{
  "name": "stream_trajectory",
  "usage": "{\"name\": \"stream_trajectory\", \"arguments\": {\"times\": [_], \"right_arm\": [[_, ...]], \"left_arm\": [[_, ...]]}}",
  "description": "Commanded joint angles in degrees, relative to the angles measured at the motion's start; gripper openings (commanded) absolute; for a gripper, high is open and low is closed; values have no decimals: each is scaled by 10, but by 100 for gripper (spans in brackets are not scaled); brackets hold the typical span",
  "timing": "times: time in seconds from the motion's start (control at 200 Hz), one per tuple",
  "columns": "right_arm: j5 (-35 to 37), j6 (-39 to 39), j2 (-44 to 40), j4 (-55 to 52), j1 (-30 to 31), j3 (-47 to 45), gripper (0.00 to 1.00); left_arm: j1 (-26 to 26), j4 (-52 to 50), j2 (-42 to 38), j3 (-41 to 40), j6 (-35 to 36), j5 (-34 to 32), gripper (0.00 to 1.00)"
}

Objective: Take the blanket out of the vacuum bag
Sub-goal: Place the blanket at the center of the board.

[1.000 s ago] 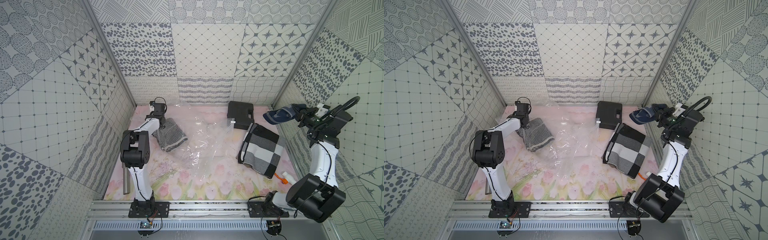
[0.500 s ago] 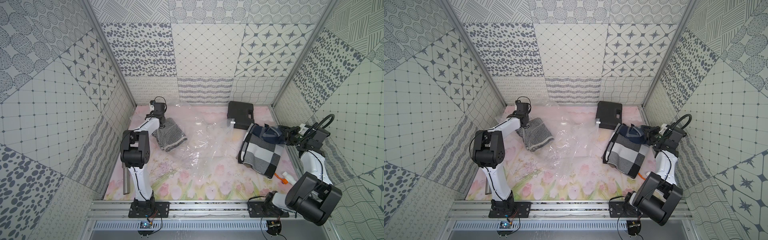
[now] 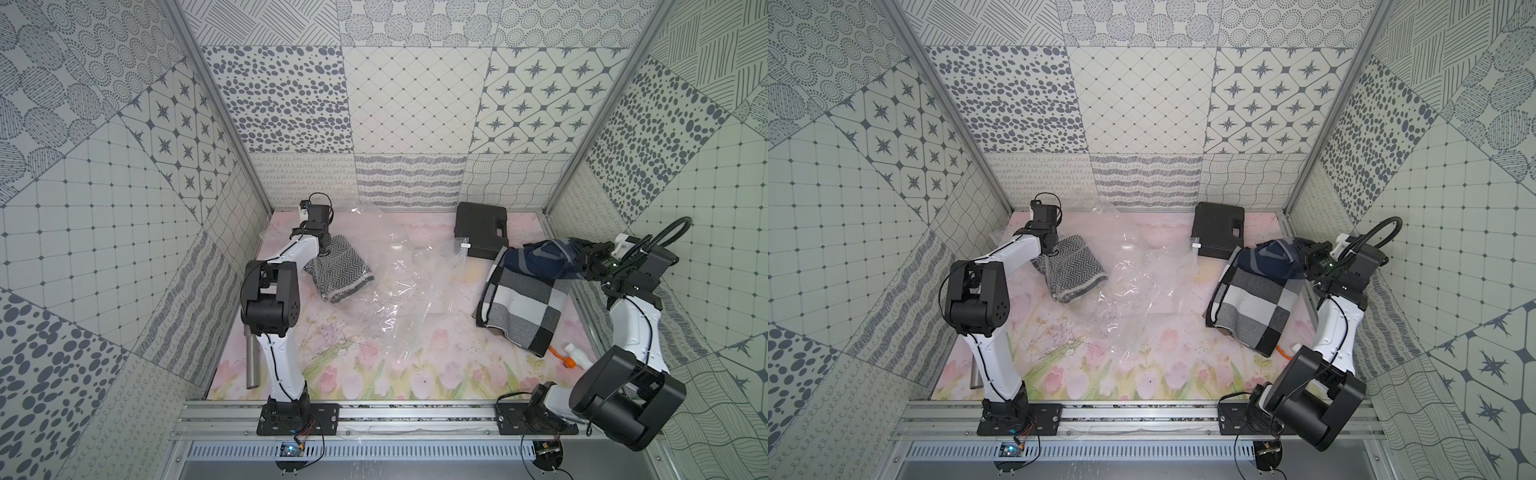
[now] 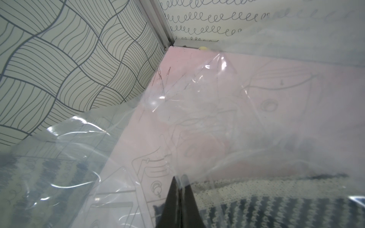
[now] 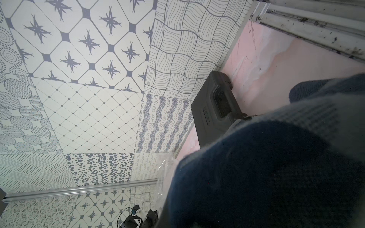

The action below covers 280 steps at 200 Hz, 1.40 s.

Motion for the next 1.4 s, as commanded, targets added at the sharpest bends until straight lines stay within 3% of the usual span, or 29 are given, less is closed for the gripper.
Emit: {"name": "stream_trajectory", "arguments": {"times": [0.0,0.145,0.32,0.455,0.65,0.805,1.076,1.396], "right_arm": [[10,-13,4,49,-6,60,0],[23,-23,5,30,-8,108,0],[23,-28,1,36,-7,89,0],[14,-27,-33,46,18,-5,0],[32,-46,-69,58,110,-142,0],[37,-15,-78,101,147,-212,0],[43,-19,-139,35,160,-195,0],[133,82,-279,9,185,-232,0]], "left_arm": [[2,17,-5,5,12,-16,0],[3,18,-7,4,11,-15,0],[2,16,-11,2,2,-6,0],[3,17,-14,-3,3,-8,0],[2,12,-16,-4,-7,2,0],[3,12,-22,-6,-6,3,0],[2,15,-25,-12,-6,4,0],[1,14,-12,-2,-20,21,0]]}}
